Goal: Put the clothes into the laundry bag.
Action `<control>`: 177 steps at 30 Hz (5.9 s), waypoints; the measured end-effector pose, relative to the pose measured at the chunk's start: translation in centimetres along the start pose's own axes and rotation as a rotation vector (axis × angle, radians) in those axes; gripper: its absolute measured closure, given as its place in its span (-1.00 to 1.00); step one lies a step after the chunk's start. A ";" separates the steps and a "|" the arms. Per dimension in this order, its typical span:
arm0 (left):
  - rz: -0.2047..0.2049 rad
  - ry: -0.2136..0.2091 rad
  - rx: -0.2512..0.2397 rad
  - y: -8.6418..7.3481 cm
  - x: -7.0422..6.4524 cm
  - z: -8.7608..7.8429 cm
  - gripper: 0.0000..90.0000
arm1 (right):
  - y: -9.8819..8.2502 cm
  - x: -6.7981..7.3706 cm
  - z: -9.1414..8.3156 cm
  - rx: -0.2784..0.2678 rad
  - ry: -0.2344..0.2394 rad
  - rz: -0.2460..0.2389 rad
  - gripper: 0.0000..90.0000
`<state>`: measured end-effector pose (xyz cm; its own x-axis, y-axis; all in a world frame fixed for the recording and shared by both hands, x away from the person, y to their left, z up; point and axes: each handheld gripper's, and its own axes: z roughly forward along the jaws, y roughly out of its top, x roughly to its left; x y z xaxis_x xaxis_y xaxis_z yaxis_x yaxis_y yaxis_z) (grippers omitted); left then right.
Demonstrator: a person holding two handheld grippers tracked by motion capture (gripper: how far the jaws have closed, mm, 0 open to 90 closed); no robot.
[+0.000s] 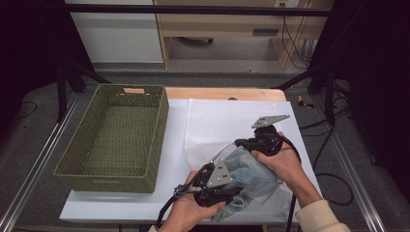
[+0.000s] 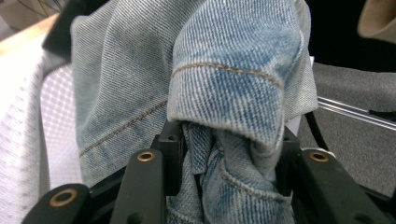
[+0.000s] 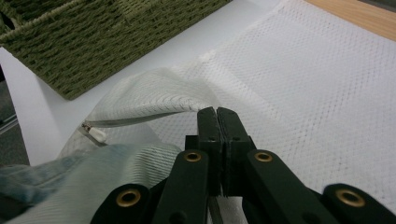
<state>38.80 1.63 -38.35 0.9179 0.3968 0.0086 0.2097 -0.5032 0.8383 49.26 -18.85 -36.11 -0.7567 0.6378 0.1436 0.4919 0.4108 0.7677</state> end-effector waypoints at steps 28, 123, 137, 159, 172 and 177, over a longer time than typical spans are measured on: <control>-0.137 0.096 0.037 -1.8 3.0 1.8 0.29 | 0.4 1.3 -1.8 -0.018 0.006 -0.041 0.98; -0.084 0.283 -0.188 -3.1 1.8 -2.0 -0.43 | -1.5 2.0 -2.5 -0.140 -0.035 0.052 0.98; -0.066 0.272 -0.170 -4.6 1.6 -4.2 -0.39 | -3.5 3.7 -2.3 -0.226 -0.036 0.066 0.98; -0.076 0.244 -0.121 -6.8 0.5 -3.4 -0.05 | -6.6 4.9 -1.6 -0.188 -0.036 0.072 0.98; -0.094 0.214 -0.128 -7.2 0.1 -2.7 0.35 | -7.4 4.8 -1.0 -0.166 -0.015 0.075 0.98; -0.104 0.182 -0.134 -7.5 -0.1 -2.5 0.65 | -7.4 4.8 -0.9 -0.166 -0.015 0.079 0.98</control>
<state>36.30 7.33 -43.30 0.8150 0.5794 0.0063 0.2425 -0.3510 0.9045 41.60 -19.44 -40.52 -0.7116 0.6738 0.1989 0.4703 0.2466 0.8473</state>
